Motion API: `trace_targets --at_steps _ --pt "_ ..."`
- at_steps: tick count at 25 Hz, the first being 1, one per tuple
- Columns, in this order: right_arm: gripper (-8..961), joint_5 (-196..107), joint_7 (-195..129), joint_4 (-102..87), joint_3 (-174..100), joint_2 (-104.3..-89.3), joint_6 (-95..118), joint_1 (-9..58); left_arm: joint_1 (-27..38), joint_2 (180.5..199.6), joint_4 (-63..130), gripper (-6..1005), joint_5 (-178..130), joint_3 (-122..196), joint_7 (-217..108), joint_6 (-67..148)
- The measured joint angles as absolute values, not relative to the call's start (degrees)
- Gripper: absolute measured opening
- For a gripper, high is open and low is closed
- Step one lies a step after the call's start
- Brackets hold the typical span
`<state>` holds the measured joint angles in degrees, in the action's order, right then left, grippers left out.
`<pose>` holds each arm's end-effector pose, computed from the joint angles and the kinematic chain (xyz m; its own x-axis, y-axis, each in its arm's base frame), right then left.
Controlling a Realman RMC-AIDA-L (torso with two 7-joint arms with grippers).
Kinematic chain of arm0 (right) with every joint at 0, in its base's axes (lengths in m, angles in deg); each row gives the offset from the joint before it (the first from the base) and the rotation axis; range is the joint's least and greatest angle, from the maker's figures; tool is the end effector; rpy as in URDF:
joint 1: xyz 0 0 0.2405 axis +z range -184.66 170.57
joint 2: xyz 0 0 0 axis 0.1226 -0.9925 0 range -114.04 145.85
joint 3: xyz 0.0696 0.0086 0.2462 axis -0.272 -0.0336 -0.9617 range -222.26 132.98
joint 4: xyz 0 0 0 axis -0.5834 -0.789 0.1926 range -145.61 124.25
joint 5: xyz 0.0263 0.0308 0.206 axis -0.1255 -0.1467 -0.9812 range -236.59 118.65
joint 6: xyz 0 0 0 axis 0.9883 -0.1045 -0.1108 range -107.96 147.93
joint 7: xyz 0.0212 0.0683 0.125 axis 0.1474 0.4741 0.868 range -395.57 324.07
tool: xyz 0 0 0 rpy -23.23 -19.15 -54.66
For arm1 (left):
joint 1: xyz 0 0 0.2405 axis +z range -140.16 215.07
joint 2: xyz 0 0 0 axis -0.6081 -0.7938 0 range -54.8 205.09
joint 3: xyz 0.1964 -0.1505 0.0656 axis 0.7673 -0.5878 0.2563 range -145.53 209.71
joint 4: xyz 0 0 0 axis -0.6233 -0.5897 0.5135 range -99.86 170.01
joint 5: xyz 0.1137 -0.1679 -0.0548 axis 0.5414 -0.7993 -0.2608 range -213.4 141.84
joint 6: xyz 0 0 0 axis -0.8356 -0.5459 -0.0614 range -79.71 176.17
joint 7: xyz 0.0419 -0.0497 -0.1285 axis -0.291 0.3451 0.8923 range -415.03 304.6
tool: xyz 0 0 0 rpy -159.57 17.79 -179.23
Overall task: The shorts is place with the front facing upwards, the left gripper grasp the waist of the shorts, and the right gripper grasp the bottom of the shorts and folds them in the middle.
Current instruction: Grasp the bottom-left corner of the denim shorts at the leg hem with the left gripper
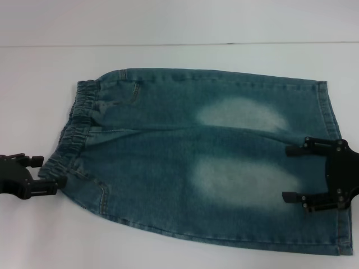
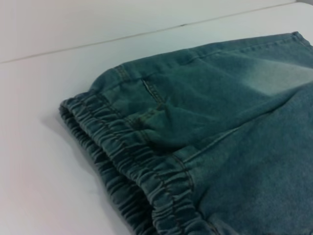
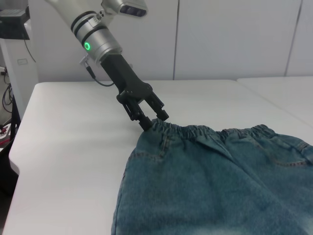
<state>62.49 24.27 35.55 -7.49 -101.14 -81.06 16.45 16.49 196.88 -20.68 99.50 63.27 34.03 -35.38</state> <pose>0.2943 0.2858 0.0350 0.9358 -0.0413 -0.3501 -0.1287 -0.9646 -0.2303 -0.3451 0.2963 0.0448 0.7755 0.5680 0.2758 0.6294 -0.6610 -0.4086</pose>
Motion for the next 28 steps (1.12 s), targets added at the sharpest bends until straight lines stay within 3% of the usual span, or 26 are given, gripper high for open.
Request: trace_targets --at_steps 6,20,25,28 --pt "932 62.96 24.27 35.59 -7.51 -101.34 -81.09 16.75 16.46 196.87 -20.63 850 100.15 63.75 34.02 -35.28" --pt "931 63.03 24.38 35.80 -7.82 -101.34 -81.34 16.85 15.81 196.86 -20.56 442 100.62 65.59 34.00 -35.04" --pt "931 63.02 24.37 35.82 -7.94 -101.34 -81.34 16.42 15.70 197.18 -20.81 206 100.40 65.66 34.21 -34.07" --pt "931 63.02 24.51 35.84 -7.97 -101.34 -81.38 16.22 15.66 197.57 -20.93 147 100.47 65.74 34.11 -33.89"
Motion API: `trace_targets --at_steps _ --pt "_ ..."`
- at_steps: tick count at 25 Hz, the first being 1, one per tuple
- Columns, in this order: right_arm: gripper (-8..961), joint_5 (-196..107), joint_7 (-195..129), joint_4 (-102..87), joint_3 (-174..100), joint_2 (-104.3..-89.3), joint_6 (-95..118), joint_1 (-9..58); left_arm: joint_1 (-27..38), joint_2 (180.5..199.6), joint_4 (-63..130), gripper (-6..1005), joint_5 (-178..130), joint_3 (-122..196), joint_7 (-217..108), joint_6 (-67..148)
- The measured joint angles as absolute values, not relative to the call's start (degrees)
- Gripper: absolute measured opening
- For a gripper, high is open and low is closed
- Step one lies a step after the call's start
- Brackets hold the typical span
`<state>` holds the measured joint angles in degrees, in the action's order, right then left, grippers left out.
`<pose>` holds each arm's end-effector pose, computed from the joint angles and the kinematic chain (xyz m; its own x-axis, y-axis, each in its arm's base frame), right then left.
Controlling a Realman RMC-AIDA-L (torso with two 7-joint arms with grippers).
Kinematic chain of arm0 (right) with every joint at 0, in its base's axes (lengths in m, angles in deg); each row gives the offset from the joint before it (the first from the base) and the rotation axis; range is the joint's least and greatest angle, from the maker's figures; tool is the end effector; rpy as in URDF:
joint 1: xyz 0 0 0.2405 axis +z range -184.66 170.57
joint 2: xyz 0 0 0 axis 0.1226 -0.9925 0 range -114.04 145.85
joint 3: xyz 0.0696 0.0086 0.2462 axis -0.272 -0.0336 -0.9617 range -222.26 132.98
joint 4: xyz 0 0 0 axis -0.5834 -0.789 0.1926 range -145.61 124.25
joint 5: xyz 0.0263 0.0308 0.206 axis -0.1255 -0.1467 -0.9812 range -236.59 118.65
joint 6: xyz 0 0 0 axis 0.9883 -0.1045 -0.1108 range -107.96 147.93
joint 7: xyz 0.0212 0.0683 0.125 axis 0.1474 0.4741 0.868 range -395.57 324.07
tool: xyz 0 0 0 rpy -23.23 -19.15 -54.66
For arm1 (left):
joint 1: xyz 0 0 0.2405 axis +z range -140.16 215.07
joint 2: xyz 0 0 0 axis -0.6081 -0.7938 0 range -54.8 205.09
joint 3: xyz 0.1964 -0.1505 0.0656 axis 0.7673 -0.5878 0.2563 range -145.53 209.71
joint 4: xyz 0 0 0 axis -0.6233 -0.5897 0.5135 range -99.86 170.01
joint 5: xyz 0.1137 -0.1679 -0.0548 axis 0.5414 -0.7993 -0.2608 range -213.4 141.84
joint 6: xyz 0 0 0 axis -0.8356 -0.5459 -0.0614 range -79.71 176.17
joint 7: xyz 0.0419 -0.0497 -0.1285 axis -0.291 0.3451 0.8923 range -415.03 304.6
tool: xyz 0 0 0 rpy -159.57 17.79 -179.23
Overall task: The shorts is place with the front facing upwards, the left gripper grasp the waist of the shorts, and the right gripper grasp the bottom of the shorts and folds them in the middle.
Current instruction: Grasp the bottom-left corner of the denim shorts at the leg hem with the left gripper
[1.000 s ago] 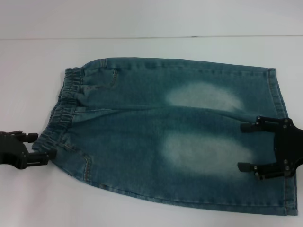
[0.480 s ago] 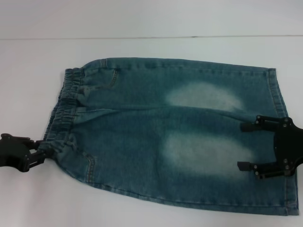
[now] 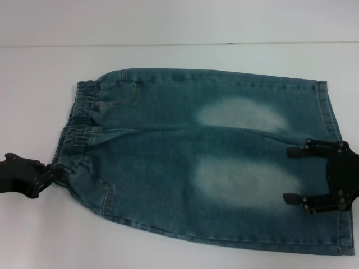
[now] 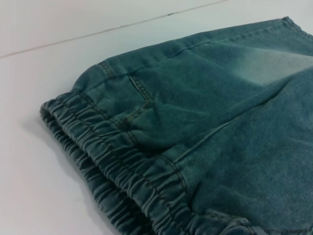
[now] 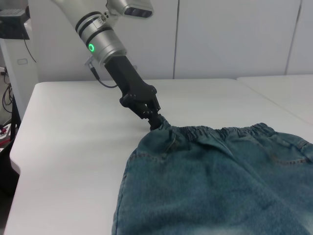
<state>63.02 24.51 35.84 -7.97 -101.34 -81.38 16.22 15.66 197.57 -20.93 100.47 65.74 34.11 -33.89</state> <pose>0.2956 0.2838 0.0350 0.9354 -0.0503 -0.3500 -0.1369 -0.9641 -0.2274 -0.3383 0.3030 0.0358 0.7983 0.5539 0.2364 0.5988 -0.6879 -0.4103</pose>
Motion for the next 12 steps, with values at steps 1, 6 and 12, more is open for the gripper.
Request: trace_targets --at_steps 1,6,12 --pt "931 63.18 24.74 35.90 -7.98 -101.34 -81.46 16.20 15.66 197.66 -20.98 127 100.45 65.73 34.08 -33.87" --pt "928 65.09 31.63 40.88 -8.23 -100.58 -83.59 15.71 15.66 197.68 -21.06 71 100.39 65.49 34.33 -33.85" --pt "927 71.08 44.08 53.19 -8.46 -99.78 -88.80 15.58 15.62 197.85 -21.09 62 99.68 65.32 34.07 -32.62"
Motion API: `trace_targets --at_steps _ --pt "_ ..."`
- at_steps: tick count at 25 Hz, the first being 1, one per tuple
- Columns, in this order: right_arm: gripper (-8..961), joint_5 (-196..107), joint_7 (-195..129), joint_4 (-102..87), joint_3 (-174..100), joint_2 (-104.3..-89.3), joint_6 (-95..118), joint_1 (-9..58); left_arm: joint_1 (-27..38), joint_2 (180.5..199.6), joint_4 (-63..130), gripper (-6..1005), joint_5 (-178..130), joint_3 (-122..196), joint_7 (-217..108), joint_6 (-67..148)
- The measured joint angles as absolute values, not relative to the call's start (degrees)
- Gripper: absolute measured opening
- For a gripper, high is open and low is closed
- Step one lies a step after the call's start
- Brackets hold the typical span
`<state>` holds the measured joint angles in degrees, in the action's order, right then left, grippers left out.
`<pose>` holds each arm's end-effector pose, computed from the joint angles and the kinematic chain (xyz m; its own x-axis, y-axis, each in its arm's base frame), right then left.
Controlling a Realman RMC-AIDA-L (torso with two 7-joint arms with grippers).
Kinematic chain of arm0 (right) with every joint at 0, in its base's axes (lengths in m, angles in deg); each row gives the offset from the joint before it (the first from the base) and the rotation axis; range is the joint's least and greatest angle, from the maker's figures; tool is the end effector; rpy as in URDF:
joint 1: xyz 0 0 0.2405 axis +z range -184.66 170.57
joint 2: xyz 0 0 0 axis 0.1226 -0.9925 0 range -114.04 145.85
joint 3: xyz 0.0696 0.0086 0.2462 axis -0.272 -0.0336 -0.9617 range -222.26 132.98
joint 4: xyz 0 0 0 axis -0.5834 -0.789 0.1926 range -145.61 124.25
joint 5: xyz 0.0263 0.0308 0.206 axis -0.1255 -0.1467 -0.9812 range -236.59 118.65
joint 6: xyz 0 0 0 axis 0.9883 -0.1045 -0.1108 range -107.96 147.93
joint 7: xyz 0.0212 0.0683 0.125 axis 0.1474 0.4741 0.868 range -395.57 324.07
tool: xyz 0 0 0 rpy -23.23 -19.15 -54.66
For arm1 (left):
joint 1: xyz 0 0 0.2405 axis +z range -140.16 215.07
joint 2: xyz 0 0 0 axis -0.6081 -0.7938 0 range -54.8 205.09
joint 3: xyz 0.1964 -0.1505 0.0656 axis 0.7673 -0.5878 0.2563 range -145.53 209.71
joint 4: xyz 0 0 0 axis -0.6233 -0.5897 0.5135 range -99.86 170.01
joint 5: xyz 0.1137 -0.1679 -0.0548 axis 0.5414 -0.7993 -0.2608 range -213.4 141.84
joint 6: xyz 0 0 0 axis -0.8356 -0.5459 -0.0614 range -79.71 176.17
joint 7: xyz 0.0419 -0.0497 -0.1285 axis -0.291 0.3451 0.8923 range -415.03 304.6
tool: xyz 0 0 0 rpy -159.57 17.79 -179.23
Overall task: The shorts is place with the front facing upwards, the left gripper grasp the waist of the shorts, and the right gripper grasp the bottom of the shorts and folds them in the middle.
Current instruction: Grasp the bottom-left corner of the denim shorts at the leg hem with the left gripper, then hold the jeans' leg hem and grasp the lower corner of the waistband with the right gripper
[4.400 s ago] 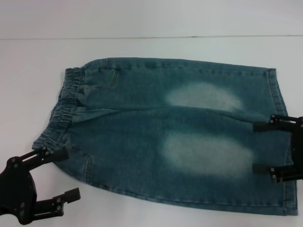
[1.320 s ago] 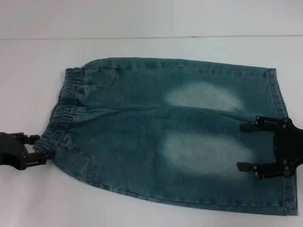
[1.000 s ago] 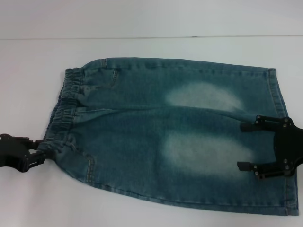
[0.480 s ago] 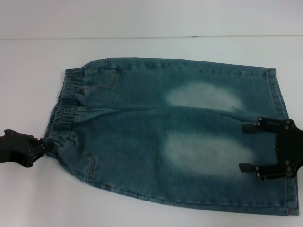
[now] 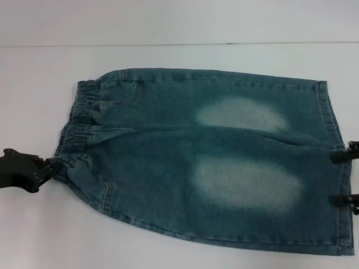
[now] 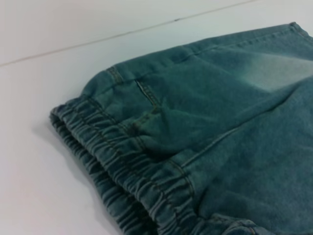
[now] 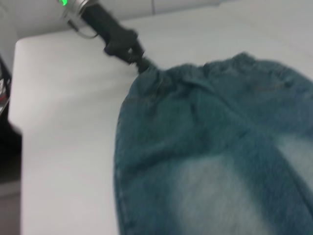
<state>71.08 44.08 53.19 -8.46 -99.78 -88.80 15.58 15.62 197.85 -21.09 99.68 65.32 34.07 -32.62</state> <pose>0.2917 0.2820 0.0874 0.9547 -0.2445 -0.1695 -0.2753 -0.9419 -0.1923 -0.3382 0.3062 0.0372 0.7961 0.5486 0.2556 0.6018 -0.6729 -0.4302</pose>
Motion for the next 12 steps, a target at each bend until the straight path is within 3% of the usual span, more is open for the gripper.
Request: trace_targets --at_steps 7,12 --pt "927 80.28 55.79 61.19 -3.55 -97.76 -93.79 18.29 14.86 198.19 -21.19 61 99.52 65.74 34.03 -32.11" --pt "928 88.77 60.74 61.12 2.26 -97.90 -93.80 20.74 14.69 198.20 -21.27 61 99.50 65.61 34.31 -32.09"
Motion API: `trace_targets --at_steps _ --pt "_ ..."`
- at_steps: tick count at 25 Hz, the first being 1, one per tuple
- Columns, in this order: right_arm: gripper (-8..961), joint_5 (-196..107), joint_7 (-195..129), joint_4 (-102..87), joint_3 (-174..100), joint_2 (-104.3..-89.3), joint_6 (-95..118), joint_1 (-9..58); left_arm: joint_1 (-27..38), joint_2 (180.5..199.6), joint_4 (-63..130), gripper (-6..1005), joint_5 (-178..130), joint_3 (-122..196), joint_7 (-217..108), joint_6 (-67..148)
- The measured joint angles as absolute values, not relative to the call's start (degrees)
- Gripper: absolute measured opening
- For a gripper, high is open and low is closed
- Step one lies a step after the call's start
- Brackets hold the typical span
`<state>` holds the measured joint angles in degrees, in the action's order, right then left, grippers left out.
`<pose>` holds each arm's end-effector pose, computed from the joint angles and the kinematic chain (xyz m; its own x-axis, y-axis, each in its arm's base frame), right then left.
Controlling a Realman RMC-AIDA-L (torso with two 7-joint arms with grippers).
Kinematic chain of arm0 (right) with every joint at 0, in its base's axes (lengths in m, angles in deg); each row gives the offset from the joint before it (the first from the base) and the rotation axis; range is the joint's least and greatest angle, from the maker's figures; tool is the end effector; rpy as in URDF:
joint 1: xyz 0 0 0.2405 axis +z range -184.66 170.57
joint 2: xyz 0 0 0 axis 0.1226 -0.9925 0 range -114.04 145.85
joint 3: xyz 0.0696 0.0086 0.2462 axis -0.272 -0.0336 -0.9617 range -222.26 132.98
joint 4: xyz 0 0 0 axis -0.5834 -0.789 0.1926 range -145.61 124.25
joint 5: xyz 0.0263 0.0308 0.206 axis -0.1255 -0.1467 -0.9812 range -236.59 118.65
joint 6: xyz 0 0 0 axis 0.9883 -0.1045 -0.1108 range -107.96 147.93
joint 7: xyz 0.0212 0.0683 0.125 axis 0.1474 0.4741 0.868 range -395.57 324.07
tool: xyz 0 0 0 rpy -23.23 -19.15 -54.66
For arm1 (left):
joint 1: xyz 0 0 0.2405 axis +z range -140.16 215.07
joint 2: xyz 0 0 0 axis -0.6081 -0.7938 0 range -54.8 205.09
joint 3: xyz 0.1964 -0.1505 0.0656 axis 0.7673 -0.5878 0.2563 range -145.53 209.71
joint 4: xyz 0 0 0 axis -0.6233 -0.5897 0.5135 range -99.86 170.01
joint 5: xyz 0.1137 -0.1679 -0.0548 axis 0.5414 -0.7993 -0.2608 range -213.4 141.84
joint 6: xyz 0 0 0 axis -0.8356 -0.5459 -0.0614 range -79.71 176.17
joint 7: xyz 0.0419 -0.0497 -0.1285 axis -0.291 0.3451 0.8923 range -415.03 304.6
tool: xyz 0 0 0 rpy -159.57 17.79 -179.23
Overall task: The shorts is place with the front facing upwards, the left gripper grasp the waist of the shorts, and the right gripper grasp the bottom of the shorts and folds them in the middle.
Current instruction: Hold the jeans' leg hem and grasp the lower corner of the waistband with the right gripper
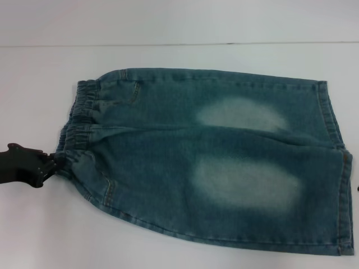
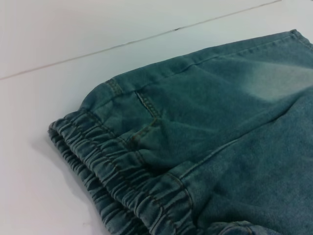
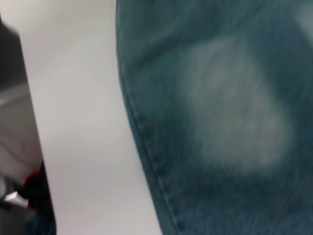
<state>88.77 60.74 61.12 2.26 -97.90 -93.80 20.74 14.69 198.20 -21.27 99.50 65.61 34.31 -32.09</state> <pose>0.2800 0.2921 0.0968 0.8771 -0.4135 0.2445 -0.3971 -0.9105 -0.1152 -0.3317 0.3128 0.0353 0.8040 0.5350 0.2595 0.5921 -0.6798 -0.4329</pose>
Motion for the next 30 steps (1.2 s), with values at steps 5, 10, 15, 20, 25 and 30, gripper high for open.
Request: trace_targets --at_steps 5,10,15,20,25,30 --pt "927 91.49 63.77 60.81 8.34 -98.78 -93.81 21.59 14.66 198.41 -21.28 62 99.54 65.76 34.40 -32.07" --pt "927 94.07 65.03 60.36 9.47 -99.34 -93.80 22.18 14.61 198.46 -21.14 62 99.51 65.51 34.43 -31.64" --pt "927 98.59 66.11 60.36 10.95 -100.47 -93.98 22.22 14.63 198.51 -21.03 61 99.53 65.55 34.43 -31.39" --pt "926 99.85 67.49 60.20 13.62 -101.07 -94.04 21.81 14.58 198.56 -20.99 62 99.55 65.40 34.43 -31.40" --pt "926 100.07 67.31 59.53 14.57 -102.49 -93.86 21.69 14.60 198.55 -20.99 62 99.66 65.40 34.43 -31.39" --pt "926 100.90 67.64 59.46 15.36 -103.24 -93.75 21.63 14.77 198.55 -20.99 61 99.63 65.40 34.35 -30.95"
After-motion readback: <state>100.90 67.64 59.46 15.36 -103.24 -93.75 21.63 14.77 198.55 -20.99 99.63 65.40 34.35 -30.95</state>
